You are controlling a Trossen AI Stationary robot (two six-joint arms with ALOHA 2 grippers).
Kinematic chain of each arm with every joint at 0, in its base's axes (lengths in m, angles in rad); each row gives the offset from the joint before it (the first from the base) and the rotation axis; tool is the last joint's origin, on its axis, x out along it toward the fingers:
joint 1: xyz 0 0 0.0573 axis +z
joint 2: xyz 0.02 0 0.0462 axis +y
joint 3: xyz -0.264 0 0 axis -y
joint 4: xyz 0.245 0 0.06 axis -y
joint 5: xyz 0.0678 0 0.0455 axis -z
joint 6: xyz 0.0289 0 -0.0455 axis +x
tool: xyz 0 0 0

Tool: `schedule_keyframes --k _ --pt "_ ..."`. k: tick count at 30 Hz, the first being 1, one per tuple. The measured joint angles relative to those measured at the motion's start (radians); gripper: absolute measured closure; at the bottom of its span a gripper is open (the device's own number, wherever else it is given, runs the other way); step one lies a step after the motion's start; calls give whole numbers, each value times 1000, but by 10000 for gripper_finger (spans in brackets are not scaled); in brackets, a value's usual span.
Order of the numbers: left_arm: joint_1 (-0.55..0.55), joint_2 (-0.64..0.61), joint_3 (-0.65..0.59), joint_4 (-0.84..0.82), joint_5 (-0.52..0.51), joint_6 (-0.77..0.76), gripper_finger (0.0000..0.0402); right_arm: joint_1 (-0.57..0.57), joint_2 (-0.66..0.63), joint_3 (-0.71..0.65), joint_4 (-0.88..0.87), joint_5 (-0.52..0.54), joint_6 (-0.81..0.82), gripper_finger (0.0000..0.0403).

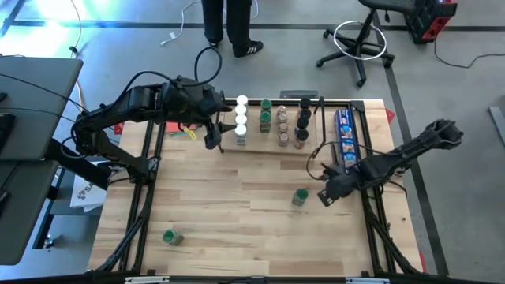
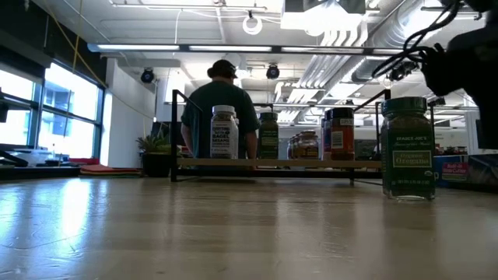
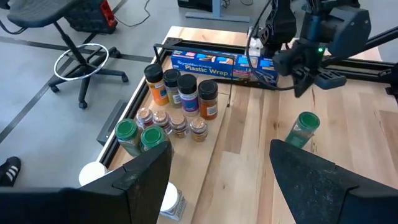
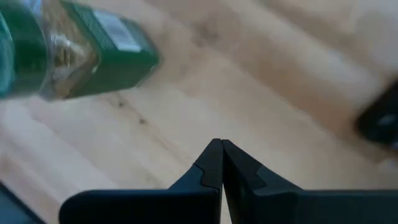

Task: Shelf spices
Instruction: Put the green seasoning bottle on the shelf, aligned with the other green bottle

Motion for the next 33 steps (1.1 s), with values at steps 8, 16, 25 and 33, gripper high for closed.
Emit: schedule_keyframes --k 8,16,25,33 --pt "0 0 0 0 0 0 133 80 68 -98 260 11 91 403" --pt "0 0 0 3 26 -2 133 19 234 -110 541 38 3 403" --pt "-23 5 0 50 60 -10 133 -111 384 -89 713 28 -139 403" --pt "-55 41 0 98 83 -28 133 -201 513 68 716 3 -356 403"
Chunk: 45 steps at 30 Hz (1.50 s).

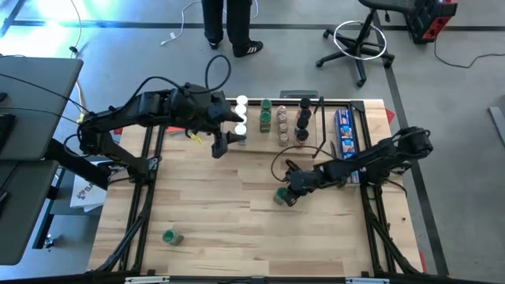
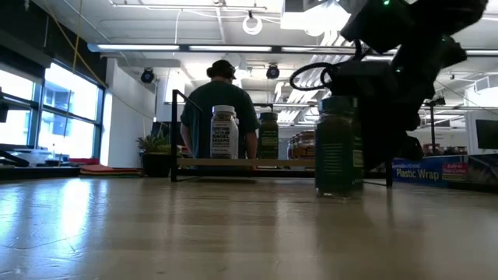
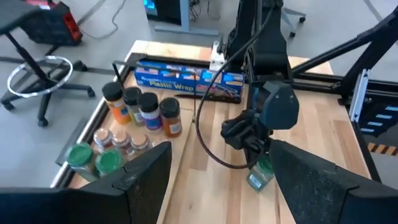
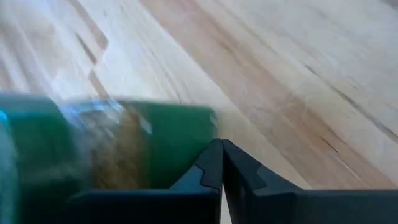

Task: Shelf spices
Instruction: Put the green seasoning bottle on the shelf, aligned with the other green bottle

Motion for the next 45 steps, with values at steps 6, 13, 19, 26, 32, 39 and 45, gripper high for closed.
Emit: schedule_keyframes --k 6,13,19,26,32,39,45 --pt "-2 56 0 -3 -1 -130 133 -21 -33 99 -318 -39 -18 403" --pt "-2 181 0 -7 22 -326 133 1 -265 236 -743 9 49 403" --pt "-43 263 -1 -11 -7 -485 141 56 -455 347 -930 177 84 403" --pt "-188 272 0 -38 -212 -665 172 102 -584 351 -943 364 74 403" --pt "-298 343 0 -28 -187 -812 178 145 -597 312 -947 319 -10 403" --pt "-336 468 0 198 -192 -923 179 184 -590 300 -951 222 -177 403" --pt "-327 520 0 208 -51 -1010 179 228 -608 300 -991 161 -213 403"
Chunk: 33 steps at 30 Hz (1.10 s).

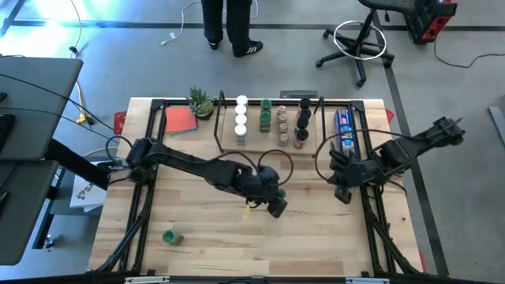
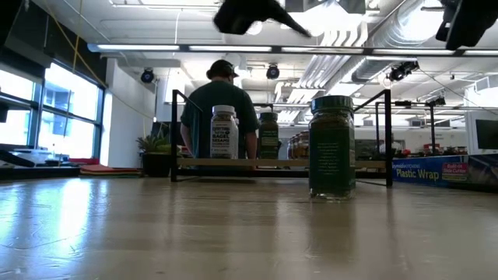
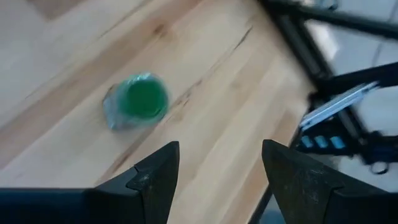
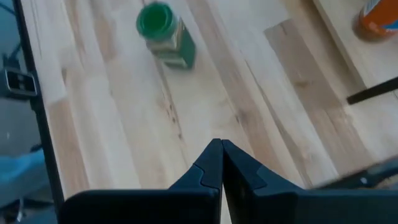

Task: Shelf spices
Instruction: Put the green seasoning bottle on the shelf, aligned with the other green bottle

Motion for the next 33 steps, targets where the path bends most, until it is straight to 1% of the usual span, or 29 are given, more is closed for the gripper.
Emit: schedule_keyframes --k 3,5,8,11,13,18,21,24,27,33 --pt "-6 1 28 -143 -1 -20 179 33 -14 0 -42 1 0 403" --pt "-18 1 58 -252 -4 -62 179 57 -24 0 -73 0 0 403" --pt "-66 0 88 -398 -29 -120 179 92 -39 0 -131 5 1 403" --pt "-123 0 86 -502 -72 -189 179 122 -56 0 -181 30 6 403" --pt "-152 0 70 -503 -101 -229 179 138 -66 0 -199 47 6 403" --pt "-180 0 31 -394 -124 -363 179 154 -88 0 -202 91 1 403" --pt "-170 0 4 -391 -60 -428 179 154 -95 0 -202 110 -1 403" --pt "-159 0 -14 -378 -37 -426 172 154 -97 0 -202 125 -13 403" --pt "-151 0 -17 -381 -27 -395 153 154 -95 0 -202 123 -18 403" --pt "-142 0 -17 -381 -24 -377 95 154 -95 0 -201 119 8 403"
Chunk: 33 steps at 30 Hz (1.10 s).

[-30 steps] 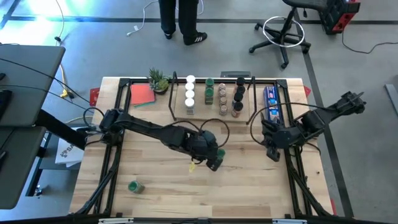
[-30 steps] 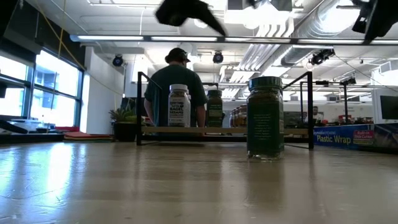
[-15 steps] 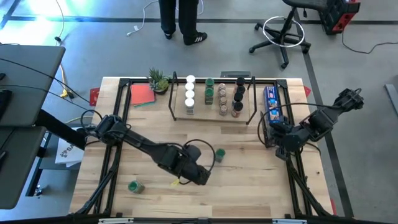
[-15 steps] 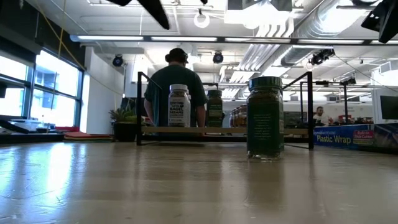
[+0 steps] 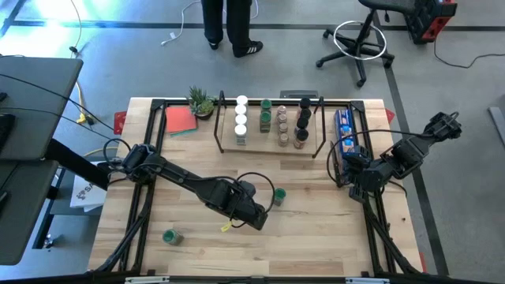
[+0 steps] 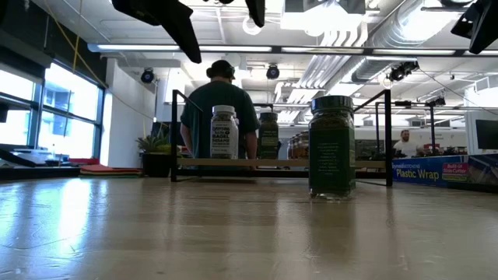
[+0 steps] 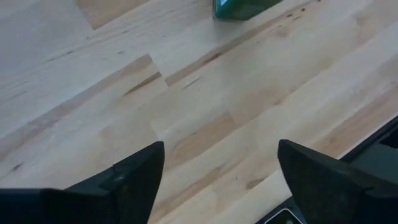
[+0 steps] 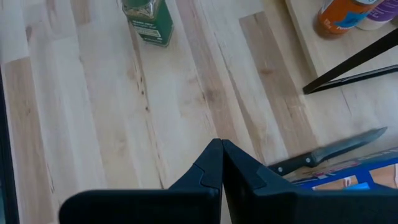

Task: Shelf spices
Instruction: Put the green seasoning bottle on the shelf, aligned with the other green bottle

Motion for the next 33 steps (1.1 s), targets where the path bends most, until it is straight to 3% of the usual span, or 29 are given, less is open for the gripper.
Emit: schedule_keyframes --k 9,19,22,27,30,33 --pt "-19 0 0 46 -13 110 79 0 0 0 1 -6 0 403" --pt "-52 39 -1 76 -237 296 81 -1 0 0 9 11 -6 403" --pt "-20 71 -1 122 -255 318 81 0 0 0 9 29 -5 403" --pt "54 151 -1 281 -132 313 82 0 0 0 8 40 -4 403" --pt "98 180 10 292 -21 235 82 0 0 0 9 39 7 403" --pt "130 193 10 286 11 172 82 0 0 0 8 39 19 403"
